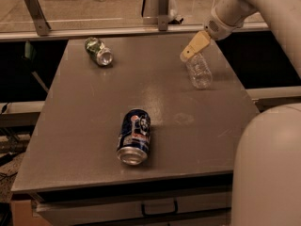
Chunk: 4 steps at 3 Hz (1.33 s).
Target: Place water bottle upright
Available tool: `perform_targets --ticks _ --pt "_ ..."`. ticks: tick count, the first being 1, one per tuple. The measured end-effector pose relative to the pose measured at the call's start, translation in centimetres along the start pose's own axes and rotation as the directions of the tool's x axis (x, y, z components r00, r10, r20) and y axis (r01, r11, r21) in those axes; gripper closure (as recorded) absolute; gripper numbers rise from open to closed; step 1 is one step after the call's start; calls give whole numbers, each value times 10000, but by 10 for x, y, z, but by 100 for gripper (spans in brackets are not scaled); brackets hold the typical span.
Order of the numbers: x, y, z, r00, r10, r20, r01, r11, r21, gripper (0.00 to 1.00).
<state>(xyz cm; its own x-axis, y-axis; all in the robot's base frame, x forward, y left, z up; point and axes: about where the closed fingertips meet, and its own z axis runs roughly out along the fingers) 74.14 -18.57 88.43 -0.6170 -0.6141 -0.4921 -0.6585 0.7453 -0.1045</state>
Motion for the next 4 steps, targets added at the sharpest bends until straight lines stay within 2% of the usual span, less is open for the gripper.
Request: perform_targets --ticks 1,2,3,4 --pt "-7 3 23 9923 1068 -631 -1061 9942 152 0" --pt "-11 16 41 9709 1861 -1511 -1825 9825 374 6" --pt "-14 27 48 9581 2096 -1955 -2040 9778 485 29" --pt "-17 28 44 9562 2165 -1968 -2075 9760 656 51"
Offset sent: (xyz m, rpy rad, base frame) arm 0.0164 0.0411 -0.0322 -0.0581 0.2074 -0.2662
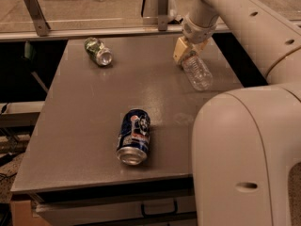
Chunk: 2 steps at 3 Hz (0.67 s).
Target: Place water bottle upright
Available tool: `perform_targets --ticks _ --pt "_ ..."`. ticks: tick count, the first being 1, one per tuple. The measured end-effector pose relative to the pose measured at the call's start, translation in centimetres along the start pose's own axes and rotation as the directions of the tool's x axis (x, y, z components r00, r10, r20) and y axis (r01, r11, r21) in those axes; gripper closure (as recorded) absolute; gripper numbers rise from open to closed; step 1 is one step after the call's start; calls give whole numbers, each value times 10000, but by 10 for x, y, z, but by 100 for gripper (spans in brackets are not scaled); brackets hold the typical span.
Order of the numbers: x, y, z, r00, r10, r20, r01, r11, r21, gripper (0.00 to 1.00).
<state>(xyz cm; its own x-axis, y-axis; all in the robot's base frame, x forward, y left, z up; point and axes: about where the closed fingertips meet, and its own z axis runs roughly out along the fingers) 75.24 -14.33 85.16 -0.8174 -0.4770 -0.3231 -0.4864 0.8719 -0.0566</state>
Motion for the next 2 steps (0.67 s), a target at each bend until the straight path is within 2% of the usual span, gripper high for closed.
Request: perform_targets --ticks 1,2 --pt "-6 -1 -18 9990 -80 439 74 9999 131 74" --pt "-20 1 -36 9827 -552 1769 660 9963 -557 97"
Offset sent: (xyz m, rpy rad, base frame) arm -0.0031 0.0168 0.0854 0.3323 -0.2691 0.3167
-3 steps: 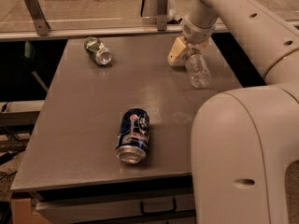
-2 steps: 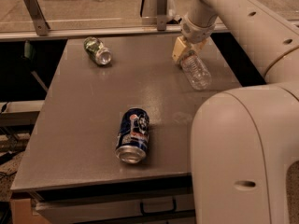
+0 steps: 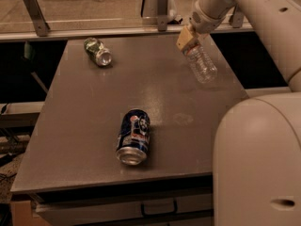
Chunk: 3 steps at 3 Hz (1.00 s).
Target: Place water bottle upright
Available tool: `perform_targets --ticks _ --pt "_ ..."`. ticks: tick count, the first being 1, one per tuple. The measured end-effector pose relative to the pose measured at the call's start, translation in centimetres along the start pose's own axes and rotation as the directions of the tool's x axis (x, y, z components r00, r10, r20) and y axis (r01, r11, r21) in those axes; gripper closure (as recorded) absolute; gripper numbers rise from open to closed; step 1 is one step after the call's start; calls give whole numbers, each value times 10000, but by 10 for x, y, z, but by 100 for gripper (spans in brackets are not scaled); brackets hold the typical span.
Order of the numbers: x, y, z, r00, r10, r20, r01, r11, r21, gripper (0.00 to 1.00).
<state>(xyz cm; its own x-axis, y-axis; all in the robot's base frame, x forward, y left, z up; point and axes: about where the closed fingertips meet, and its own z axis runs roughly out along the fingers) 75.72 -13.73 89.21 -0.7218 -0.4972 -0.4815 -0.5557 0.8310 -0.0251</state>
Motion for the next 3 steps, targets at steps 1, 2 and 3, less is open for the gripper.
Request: perform_targets --ticks 1,2,3 --pt "-18 12 -16 9753 -885 2026 1213 9803 -1557 100" --pt "-24 22 -37 9124 -1515 3801 2612 9308 -2559 100" --pt "-22 34 -67 8022 -2131 5578 4325 8514 -2967 100"
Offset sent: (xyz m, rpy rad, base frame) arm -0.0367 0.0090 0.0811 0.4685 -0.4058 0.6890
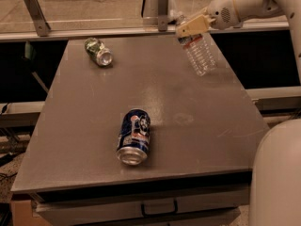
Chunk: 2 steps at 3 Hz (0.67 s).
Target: Place water bottle upright
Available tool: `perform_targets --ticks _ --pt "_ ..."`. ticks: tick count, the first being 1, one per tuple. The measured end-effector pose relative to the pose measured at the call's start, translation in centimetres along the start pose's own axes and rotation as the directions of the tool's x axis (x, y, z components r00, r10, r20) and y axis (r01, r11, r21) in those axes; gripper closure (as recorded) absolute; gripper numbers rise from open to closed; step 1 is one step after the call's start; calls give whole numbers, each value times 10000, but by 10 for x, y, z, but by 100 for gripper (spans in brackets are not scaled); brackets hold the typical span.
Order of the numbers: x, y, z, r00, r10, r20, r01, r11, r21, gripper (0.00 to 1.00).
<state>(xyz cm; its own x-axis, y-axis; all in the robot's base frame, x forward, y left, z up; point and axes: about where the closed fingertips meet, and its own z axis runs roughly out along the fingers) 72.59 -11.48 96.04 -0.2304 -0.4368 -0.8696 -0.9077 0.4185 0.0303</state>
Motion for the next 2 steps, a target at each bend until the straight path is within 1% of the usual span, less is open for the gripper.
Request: perform_targets --ticks 1,2 --pt "-3 20 -15 9833 -1183 1381 1323 9864 -971 100" --pt "4 37 -26 9487 -1814 2589 2287 9592 -1663 100"
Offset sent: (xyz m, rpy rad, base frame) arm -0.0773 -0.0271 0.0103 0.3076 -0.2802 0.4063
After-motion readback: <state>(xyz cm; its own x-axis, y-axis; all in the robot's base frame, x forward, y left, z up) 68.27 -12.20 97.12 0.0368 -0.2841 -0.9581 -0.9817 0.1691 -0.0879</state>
